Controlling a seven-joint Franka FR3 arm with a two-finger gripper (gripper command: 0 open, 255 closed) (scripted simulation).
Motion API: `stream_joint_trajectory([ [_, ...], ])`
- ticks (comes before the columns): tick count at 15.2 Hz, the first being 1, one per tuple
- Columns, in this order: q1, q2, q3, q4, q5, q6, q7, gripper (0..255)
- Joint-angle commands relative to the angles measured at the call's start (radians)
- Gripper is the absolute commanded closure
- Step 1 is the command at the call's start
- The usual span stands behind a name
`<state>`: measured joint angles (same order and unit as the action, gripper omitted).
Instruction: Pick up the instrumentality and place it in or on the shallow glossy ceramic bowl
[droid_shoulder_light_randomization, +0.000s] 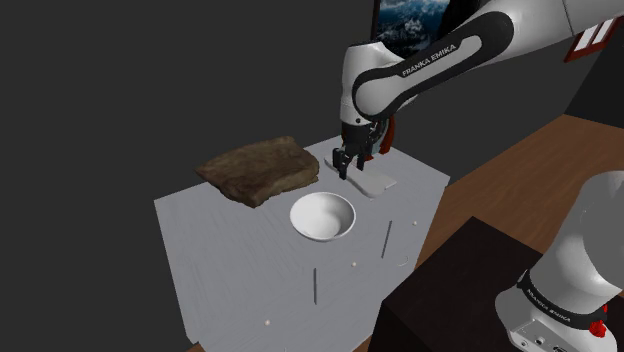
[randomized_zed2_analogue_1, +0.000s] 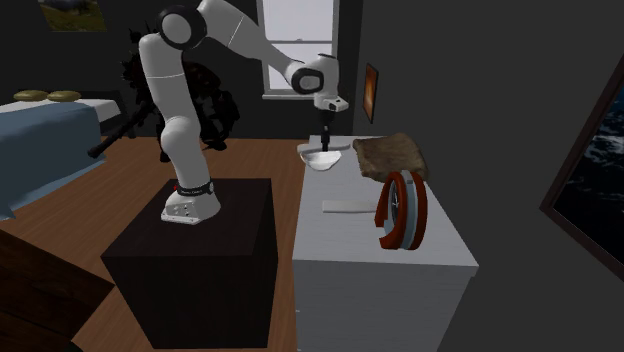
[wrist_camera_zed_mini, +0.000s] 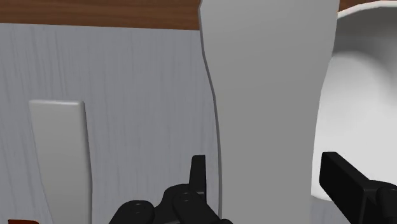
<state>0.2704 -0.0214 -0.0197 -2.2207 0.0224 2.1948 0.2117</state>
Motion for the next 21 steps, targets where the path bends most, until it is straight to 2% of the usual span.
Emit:
stream_joint_trajectory([
  [1, 0.025, 0.015, 0.026, 0.021, 0.001, -0.004, 0.051, 255],
  [8, 0.107, 0.094, 0.103, 0.124, -0.006, -0.025, 0.215, 255],
  [21, 0.109, 0.190, 0.102, 0.056, -0.015, 0.138, 0.219, 255],
])
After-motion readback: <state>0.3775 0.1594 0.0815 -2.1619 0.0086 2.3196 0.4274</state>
